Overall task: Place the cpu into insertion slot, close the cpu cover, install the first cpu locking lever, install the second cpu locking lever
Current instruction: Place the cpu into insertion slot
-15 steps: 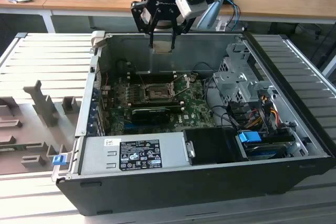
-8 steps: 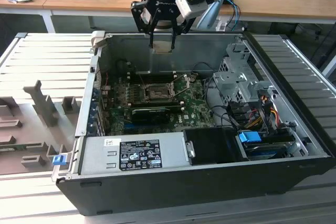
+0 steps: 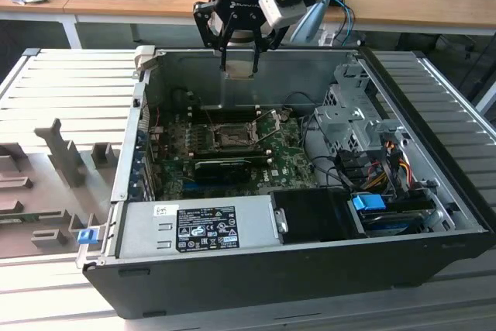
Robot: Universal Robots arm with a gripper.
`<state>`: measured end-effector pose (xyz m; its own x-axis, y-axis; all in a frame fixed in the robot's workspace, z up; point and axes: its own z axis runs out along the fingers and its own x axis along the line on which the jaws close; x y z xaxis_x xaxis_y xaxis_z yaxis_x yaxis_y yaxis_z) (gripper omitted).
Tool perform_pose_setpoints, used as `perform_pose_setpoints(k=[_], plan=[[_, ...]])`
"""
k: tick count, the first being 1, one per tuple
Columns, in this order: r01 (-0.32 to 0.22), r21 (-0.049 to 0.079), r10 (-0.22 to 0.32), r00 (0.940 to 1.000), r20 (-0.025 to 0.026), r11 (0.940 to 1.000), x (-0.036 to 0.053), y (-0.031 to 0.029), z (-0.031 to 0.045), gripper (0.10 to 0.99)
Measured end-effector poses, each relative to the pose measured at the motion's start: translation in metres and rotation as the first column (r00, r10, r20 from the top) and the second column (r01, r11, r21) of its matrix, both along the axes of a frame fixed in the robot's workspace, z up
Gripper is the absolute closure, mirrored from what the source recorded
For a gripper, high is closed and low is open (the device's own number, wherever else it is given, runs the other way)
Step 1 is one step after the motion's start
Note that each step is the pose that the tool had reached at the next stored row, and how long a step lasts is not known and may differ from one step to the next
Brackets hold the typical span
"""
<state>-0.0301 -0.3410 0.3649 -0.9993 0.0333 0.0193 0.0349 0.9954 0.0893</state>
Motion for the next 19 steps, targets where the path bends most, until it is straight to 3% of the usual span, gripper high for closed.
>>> perform_pose_setpoints(k=[19], plan=[[0.026, 0.0, -0.026, 0.9997, 0.0, 0.9997, 0.0, 0.0, -0.0001, 0.553]])
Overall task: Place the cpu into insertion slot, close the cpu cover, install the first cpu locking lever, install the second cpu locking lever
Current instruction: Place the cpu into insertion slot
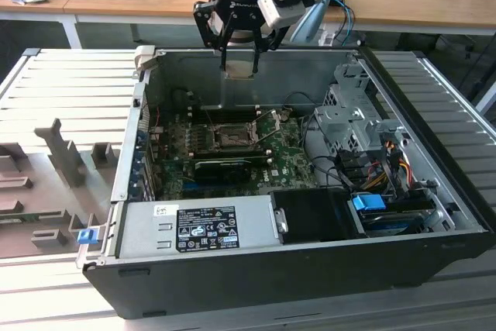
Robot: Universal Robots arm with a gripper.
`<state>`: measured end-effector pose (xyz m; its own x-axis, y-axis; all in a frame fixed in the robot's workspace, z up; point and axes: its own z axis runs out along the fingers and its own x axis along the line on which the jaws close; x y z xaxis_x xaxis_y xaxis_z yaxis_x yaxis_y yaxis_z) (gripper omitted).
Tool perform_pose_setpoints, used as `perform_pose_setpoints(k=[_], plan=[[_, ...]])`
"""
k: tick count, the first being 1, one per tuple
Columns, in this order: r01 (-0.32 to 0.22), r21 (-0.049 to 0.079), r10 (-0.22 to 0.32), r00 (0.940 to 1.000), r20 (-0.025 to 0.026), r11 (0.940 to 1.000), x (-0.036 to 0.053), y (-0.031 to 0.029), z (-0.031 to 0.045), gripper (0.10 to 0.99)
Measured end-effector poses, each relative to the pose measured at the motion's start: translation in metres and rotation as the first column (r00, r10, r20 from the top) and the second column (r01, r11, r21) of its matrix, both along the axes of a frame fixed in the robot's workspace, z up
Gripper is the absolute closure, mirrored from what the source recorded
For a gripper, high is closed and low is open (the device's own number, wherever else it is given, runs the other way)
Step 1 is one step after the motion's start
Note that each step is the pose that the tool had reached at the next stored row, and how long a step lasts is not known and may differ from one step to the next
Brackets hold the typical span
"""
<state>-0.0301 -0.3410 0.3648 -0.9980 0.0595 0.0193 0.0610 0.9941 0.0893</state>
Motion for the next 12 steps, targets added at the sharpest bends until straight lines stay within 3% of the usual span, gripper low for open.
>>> perform_pose_setpoints(k=[12], plan=[[0.029, 0.0, -0.029, 0.9996, 0.0, 0.9996, 0.0, 0.0, 0.0, 0.553]])
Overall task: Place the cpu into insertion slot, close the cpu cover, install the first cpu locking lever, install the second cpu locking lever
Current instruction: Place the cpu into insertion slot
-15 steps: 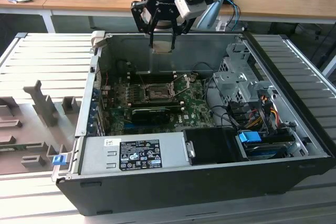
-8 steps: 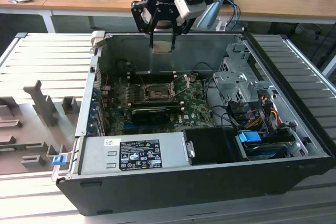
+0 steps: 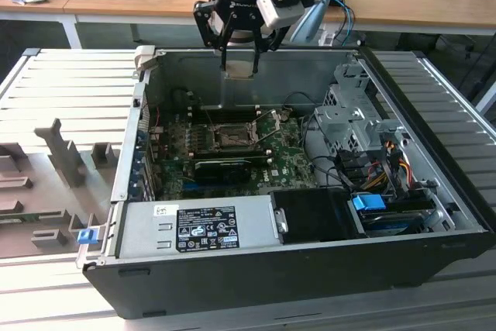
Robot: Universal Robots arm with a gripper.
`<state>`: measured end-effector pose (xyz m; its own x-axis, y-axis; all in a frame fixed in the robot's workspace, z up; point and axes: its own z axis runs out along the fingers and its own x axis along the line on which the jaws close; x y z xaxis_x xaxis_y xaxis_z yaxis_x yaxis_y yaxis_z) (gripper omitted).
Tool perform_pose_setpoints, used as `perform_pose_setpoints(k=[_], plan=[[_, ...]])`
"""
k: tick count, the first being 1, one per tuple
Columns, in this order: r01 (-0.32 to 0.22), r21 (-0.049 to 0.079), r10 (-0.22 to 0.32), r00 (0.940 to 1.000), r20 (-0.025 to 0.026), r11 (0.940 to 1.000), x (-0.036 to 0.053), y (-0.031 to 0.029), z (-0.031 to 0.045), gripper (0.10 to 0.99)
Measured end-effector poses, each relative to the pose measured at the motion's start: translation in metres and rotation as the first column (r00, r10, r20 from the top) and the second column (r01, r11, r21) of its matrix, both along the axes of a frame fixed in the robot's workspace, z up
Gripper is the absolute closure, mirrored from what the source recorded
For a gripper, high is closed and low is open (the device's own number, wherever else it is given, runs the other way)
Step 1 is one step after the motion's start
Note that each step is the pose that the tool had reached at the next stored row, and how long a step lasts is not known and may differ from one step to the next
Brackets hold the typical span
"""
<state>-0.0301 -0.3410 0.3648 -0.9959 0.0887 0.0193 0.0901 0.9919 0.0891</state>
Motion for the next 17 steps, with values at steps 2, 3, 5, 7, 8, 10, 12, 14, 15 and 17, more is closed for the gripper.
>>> perform_pose_setpoints(k=[2, 3, 5, 7, 8, 10, 12, 14, 15, 17], plan=[[0.023, -0.001, -0.023, 0.9997, -0.0001, 0.9997, 0.0, 0.0, -0.0001, 0.553], [0.035, -0.001, -0.035, 0.9994, -0.0001, 0.9994, 0.0, 0.0, -0.0002, 0.553], [0.063, -0.001, -0.063, 0.998, 0.0, 0.998, 0.0, 0.0, -0.0005, 0.553], [0.109, -0.001, -0.109, 0.994, 0.0, 0.994, 0.0, 0.0, -0.0008, 0.553], [0.118, -0.001, -0.118, 0.993, 0.0, 0.993, 0.0, 0.0, -0.001, 0.553], [0.13, -0.001, -0.13, 0.9915, 0.0001, 0.9915, 0.0001, 0.0, -0.0016, 0.553], [0.132, -0.001, -0.132, 0.9912, 0.0, 0.9912, 0.0, -0.0001, -0.0024, 0.553], [0.133, -0.001, -0.133, 0.9911, 0.0, 0.9911, 0.0, -0.0002, -0.0039, 0.553], [0.133, -0.001, -0.133, 0.9911, 0.0, 0.9911, 0.0, -0.0002, -0.0052, 0.553], [0.133, -0.001, -0.133, 0.9911, 0.0, 0.9911, 0.0, -0.0002, -0.0064, 0.553]])
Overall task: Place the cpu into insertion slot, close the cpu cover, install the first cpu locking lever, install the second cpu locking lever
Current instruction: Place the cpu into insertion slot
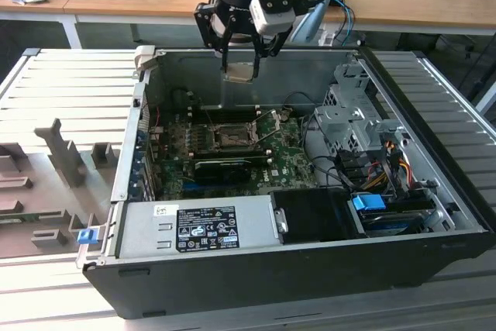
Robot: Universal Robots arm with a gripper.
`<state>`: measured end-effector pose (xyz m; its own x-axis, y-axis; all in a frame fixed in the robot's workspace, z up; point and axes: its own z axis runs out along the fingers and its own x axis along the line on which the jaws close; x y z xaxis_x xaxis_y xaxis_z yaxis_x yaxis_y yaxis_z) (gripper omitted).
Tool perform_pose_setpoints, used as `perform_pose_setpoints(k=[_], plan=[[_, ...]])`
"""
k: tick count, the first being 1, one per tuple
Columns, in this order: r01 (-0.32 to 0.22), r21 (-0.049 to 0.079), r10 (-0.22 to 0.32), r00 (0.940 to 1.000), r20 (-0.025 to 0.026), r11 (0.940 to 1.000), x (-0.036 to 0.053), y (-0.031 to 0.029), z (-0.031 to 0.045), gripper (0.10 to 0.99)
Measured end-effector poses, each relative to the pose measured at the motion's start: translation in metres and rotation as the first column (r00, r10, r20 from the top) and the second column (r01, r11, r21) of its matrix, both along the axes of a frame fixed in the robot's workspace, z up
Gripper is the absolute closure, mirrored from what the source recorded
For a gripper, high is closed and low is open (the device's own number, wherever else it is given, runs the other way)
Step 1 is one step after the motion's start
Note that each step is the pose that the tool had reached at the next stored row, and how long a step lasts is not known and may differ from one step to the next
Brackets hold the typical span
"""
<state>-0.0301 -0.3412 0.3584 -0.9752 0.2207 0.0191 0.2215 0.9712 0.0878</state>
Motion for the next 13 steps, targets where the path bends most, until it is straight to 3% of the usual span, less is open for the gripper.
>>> perform_pose_setpoints(k=[9, 13], plan=[[0.022, -0.002, -0.022, 0.9998, 0.0, 0.9998, 0.0, 0.0, -0.0024, 0.553], [0.099, -0.003, -0.099, 0.9951, 0.0, 0.9951, 0.0, 0.0, -0.0032, 0.553]])
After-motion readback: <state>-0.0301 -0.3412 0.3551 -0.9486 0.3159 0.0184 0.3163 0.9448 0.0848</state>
